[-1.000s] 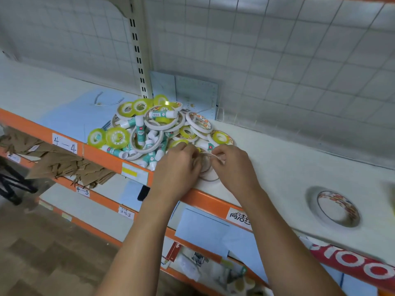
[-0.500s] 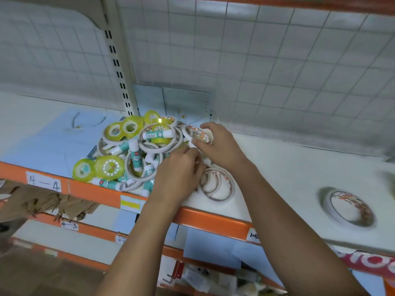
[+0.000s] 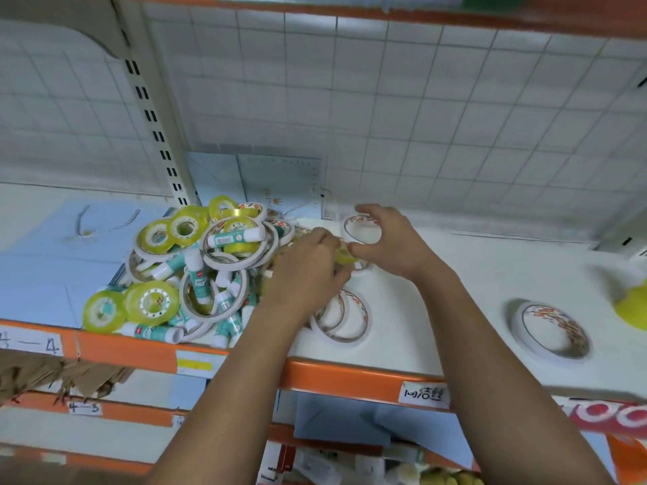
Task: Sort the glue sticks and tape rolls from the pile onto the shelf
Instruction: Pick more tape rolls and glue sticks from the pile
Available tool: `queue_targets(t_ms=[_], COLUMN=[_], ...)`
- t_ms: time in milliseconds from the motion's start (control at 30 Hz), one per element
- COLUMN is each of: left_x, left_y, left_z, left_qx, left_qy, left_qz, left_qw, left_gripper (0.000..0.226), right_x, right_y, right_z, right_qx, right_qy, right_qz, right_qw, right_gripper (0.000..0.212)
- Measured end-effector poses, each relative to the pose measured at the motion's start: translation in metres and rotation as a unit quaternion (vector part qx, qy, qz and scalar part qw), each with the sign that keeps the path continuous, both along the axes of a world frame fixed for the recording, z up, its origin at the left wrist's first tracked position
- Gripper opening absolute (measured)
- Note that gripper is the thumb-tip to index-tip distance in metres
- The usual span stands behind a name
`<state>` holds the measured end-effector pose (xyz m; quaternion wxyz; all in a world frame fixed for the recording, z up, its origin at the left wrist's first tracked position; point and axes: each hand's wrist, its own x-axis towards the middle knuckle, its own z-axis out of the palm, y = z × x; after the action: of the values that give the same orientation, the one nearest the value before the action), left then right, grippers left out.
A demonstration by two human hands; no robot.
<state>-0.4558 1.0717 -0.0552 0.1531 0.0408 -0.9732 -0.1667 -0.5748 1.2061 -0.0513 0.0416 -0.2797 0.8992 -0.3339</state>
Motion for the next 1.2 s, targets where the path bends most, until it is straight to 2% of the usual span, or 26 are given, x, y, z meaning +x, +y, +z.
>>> queue_targets(t_ms=[133,300,467,633,767,933,1200], left_x=[-0.022,-0.038,-0.046,-0.049,-0.045,-0.039,-0.048], left_y=[0.006,0.005,0.005,0.01,0.033,0.078,0.141], left_z=[-0.008,-0.016,-0.021,-0.019,-0.017,-0.015,-0.018], left_qx=[-0.001,0.004,0.03,0.066,0.142,0.212,0.23], left_qy=[-0.084,-0.11,-0.102,-0.095,-0.037,0.022,0.025], left_qz=[0.0,-0.009,-0.002,0.008,-0.025,-0.087,-0.124], left_qw=[0.996,0.994,0.994,0.993,0.989,0.973,0.965], left_gripper=[0.076,0.082,0.068,0.067,0.064,0.061,0.058], right_x=[0.013,0.027,0.039,0.053,0.066,0.074,0.066], right_y=[0.028,0.049,0.067,0.084,0.101,0.131,0.206], right_z=[-0.013,-0.019,-0.015,-0.016,-0.015,-0.007,-0.01], right_qx=[0.017,0.02,0.016,0.026,0.042,0.052,0.074], right_qy=[0.009,0.02,0.017,0.018,0.038,0.057,0.028], right_qz=[-0.043,-0.07,-0.101,-0.132,-0.155,-0.176,-0.203], right_qw=[0.999,0.997,0.995,0.991,0.986,0.981,0.976], right_gripper=[0.077,0.08,0.077,0.072,0.068,0.072,0.084])
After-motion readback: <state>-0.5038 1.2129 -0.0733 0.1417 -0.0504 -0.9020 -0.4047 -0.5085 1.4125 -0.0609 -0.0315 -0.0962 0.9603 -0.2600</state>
